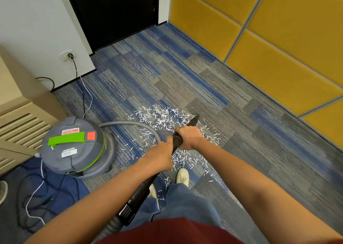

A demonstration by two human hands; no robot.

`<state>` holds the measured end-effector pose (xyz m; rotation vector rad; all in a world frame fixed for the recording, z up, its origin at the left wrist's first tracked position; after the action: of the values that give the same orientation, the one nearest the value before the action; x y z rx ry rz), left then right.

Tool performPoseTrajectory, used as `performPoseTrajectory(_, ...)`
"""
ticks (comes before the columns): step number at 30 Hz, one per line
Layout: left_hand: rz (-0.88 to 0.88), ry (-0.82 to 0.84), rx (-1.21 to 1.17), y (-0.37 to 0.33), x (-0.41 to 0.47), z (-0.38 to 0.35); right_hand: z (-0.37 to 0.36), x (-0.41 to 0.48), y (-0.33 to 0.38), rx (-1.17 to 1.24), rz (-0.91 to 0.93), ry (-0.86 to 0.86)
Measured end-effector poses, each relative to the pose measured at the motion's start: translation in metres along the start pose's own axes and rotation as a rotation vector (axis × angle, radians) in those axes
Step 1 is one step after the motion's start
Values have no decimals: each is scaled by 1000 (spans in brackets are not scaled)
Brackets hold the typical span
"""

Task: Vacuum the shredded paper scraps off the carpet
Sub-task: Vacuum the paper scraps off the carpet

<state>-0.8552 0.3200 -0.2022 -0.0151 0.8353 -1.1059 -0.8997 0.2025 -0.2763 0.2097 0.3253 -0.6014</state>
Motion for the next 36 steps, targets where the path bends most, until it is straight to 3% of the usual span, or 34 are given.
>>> performPoseTrajectory(18, 58, -93, -23, 42, -20, 9, -3, 25, 51, 17, 44, 16)
performPoseTrajectory(36, -36, 6, 38, 21, -19, 0, -6, 0, 29, -59, 7, -10)
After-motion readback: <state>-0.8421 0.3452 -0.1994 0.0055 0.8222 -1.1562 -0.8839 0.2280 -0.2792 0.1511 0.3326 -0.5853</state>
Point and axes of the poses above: each hand's wrist, its own x-axis towards the middle knuckle, its own z-axis out of the back of the hand, y = z × x, the point moved 6 cm from there along x, towards the middle knuckle, and after that the axes turned 6 degrees about -y, right-handed, at the moved point
